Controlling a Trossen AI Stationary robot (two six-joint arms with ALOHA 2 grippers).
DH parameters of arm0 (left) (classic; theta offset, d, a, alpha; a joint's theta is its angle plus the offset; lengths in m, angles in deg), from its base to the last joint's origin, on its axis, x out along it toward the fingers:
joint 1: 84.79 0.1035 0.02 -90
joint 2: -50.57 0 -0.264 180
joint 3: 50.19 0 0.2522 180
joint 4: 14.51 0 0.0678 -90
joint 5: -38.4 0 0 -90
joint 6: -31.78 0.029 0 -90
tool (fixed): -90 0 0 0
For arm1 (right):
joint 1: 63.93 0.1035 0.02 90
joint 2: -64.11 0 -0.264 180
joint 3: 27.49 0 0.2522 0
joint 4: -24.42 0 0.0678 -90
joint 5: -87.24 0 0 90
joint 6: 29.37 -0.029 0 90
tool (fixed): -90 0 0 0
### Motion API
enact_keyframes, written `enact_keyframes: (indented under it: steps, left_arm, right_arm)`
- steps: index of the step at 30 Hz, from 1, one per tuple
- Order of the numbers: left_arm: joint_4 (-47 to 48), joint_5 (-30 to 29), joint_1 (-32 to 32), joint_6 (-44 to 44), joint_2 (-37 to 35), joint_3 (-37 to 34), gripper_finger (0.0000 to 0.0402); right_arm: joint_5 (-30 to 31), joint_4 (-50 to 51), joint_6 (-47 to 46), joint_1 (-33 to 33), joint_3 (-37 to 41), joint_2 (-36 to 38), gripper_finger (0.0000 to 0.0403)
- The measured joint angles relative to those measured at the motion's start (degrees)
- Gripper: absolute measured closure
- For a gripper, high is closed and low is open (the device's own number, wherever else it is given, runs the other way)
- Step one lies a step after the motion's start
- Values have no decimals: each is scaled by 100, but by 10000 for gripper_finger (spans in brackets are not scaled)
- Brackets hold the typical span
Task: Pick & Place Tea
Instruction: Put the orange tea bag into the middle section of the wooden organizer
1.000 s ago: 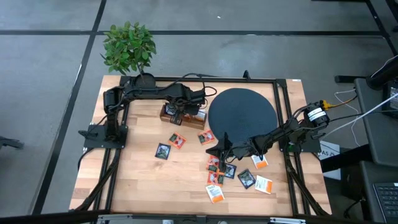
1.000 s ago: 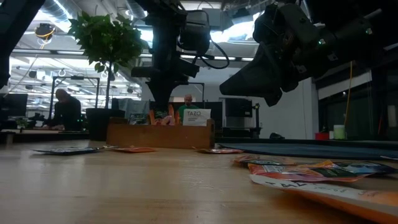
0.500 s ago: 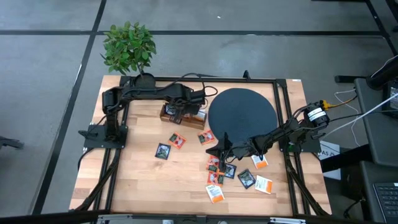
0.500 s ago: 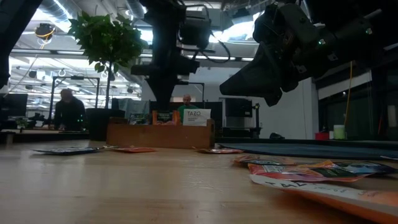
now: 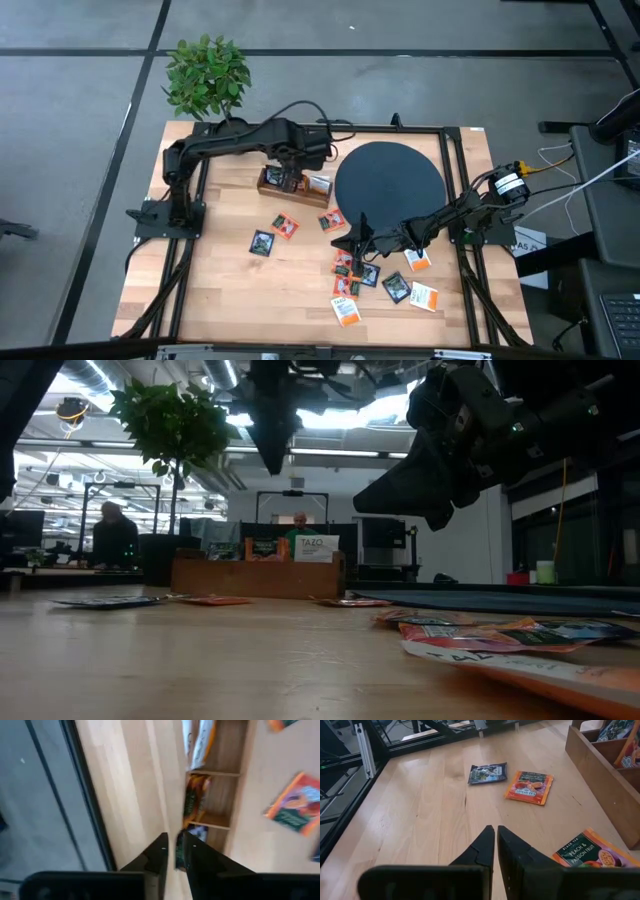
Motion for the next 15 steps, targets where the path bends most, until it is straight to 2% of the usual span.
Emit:
enact_keyframes:
  steps: [4,8,15]
  left_arm:
    - [20,255,-39,-206,-423,-182,390]
    - [-258,249,-211,-487,-968,-560,397]
    - [-1505,542,-679,-758,-2317,-2092,399]
  right_arm:
    - [-1,-4,0,-2,-2,0,377]
    - [-1,-4,0,0,-2,0,377]
    - [-1,35,0,-2,-2,0,377]
